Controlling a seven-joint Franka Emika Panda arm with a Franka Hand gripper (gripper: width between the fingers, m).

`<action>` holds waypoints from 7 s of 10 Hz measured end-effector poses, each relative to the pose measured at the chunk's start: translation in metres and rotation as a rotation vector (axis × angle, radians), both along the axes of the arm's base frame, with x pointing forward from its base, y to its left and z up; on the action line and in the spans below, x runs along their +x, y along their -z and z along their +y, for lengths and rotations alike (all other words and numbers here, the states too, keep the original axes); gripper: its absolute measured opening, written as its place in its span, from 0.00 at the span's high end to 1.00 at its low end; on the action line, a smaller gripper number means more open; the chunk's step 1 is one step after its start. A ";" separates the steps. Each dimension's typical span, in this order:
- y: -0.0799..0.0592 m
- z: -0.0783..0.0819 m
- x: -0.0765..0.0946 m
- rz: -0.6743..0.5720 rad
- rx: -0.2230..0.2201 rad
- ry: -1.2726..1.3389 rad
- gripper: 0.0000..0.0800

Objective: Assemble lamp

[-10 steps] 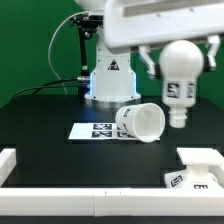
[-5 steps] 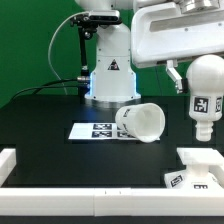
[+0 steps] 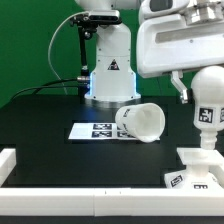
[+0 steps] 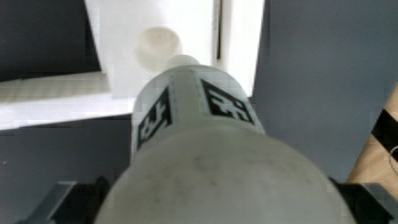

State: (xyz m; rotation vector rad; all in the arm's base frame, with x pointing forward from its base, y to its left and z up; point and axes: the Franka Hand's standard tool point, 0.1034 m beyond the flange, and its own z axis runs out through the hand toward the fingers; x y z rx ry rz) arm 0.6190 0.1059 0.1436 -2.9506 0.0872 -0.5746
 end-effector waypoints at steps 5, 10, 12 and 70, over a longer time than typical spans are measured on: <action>0.006 -0.005 -0.003 0.008 -0.012 -0.016 0.28; 0.021 -0.009 -0.005 0.013 -0.020 -0.025 0.28; 0.026 -0.009 -0.007 0.021 -0.022 -0.027 0.28; 0.030 -0.018 0.002 0.421 0.265 1.024 0.28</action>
Offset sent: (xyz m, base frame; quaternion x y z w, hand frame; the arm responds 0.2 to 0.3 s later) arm -0.0072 -0.0058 -0.0044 -0.0071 -0.0013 -0.0097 0.9999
